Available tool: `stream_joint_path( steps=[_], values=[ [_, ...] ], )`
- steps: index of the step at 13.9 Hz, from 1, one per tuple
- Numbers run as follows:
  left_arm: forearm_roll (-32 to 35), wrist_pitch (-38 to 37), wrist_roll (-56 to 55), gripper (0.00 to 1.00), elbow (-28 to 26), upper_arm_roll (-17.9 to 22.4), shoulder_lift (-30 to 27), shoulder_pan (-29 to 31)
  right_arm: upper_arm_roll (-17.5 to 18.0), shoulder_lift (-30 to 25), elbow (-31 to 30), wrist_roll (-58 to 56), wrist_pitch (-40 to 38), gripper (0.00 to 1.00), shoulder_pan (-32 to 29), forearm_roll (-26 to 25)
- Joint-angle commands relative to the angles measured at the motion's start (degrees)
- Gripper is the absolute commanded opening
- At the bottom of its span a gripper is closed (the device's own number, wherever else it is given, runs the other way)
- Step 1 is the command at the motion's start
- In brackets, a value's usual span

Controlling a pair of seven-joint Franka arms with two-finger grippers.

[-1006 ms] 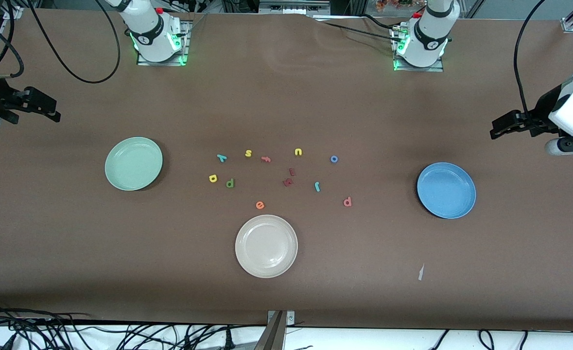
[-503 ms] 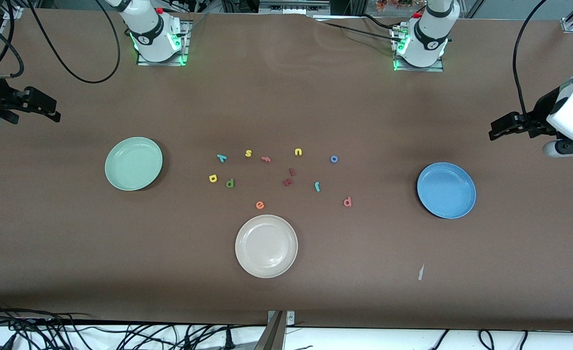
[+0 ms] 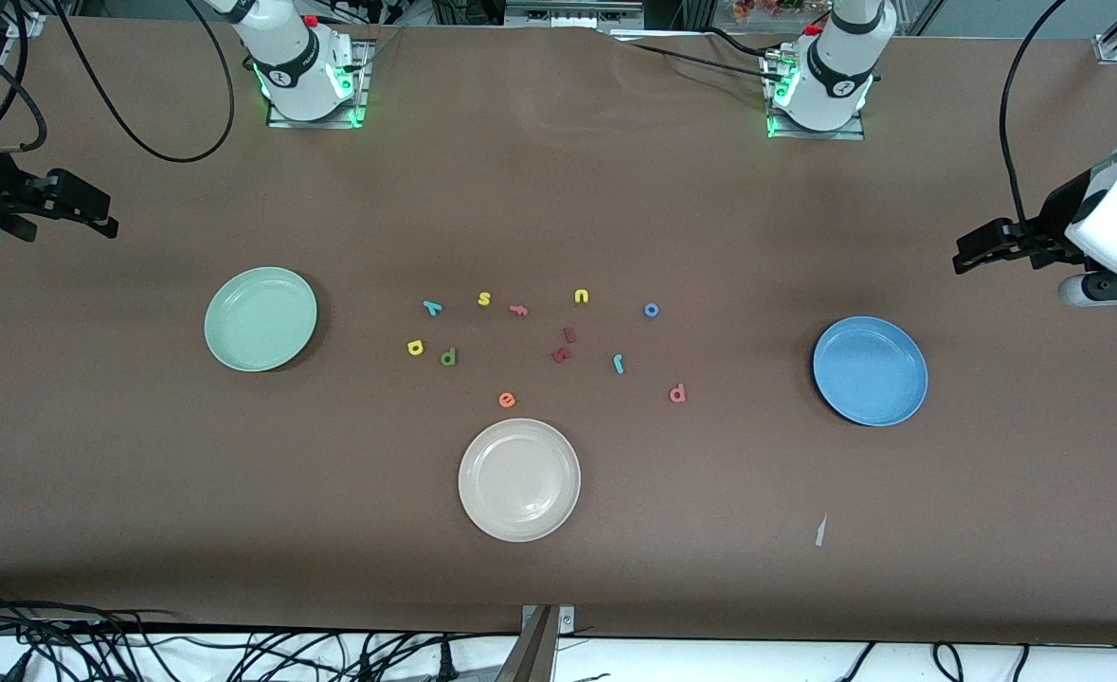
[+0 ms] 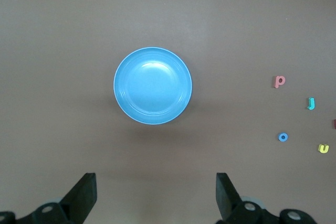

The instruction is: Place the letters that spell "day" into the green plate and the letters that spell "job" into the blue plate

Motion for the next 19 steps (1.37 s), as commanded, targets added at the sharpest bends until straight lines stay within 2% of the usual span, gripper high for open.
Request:
stream_joint_path(
  steps=[1, 5, 8, 19],
  values=[
    [1.6, 0.2, 1.2, 1.0, -0.2, -0.1, -0.2, -0.1, 0.1, 0.1, 1.1, -0.7, -1.2, 1.0, 0.0, -0.3],
    [1.6, 0.6, 1.1, 1.0, -0.3, -0.1, -0.2, -0.1, 0.1, 0.2, 1.1, -0.7, -1.1, 1.0, 0.0, -0.3],
    [4.0, 0.6, 1.0, 1.0, -0.3, -0.8, -0.2, -0.4, 0.4, 0.1, 1.2, -0.5, -1.1, 1.0, 0.1, -0.8],
    [4.0, 0.7, 1.1, 1.0, -0.7, -0.9, -0.2, -0.3, 0.3, 0.1, 1.5, -0.6, -1.1, 1.0, 0.1, -0.6]
  ],
)
